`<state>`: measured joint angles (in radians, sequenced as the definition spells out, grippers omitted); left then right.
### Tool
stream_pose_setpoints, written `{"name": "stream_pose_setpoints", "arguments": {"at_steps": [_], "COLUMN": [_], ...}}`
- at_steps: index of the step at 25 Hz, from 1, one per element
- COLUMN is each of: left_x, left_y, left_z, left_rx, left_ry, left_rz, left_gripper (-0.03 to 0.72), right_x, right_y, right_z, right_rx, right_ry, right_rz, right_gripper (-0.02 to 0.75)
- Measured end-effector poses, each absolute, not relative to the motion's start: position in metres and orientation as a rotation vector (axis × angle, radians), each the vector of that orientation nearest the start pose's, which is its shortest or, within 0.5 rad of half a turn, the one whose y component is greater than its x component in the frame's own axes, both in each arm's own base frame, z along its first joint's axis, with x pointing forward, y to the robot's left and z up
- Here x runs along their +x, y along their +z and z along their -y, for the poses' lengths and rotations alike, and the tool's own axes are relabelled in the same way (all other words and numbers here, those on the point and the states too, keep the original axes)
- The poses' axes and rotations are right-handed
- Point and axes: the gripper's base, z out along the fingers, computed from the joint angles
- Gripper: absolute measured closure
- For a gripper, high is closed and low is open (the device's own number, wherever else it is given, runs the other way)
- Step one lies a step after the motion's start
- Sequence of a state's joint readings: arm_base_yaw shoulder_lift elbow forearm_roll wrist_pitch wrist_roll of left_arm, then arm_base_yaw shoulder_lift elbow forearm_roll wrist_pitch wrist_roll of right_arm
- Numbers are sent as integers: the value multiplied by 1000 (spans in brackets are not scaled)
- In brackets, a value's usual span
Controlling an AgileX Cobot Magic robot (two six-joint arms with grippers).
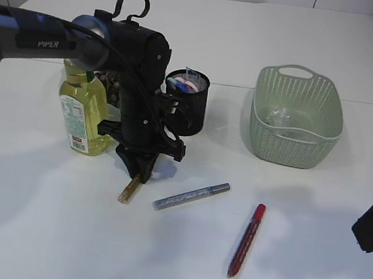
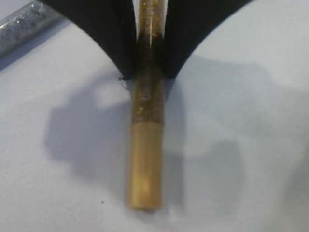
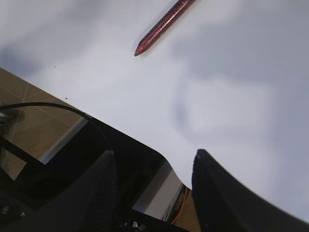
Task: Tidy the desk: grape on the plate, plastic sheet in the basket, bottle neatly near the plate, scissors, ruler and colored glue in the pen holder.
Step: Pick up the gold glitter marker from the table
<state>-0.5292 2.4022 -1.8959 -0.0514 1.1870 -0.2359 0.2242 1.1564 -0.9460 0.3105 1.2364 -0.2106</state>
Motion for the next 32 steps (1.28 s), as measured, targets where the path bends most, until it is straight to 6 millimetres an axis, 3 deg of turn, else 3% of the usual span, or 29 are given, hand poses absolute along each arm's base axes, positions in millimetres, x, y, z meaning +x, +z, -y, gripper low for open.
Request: {"name": "stream_pose_setpoints", "arguments": {"at_steps": [4, 17, 23, 32], "left_x": [404, 403, 399, 378], "left_y": [113, 114, 139, 181], "left_z": [241, 239, 240, 233], "left_rx": [440, 501, 515, 551], "left_ry": [-51, 2, -20, -42], "left_rz": [-3156, -3154, -3108, -3064], "left_gripper": [611, 617, 618, 619], "right_x": [182, 182, 182, 182], "right_y": [303, 303, 303, 303], "right_z": [-68, -68, -69, -69], "right_rx": [-524, -527, -529, -529], "right_ry": [446, 446, 446, 446], "right_rz": [-2853, -2852, -2852, -2852], "right_gripper": [337, 336, 337, 337]}}
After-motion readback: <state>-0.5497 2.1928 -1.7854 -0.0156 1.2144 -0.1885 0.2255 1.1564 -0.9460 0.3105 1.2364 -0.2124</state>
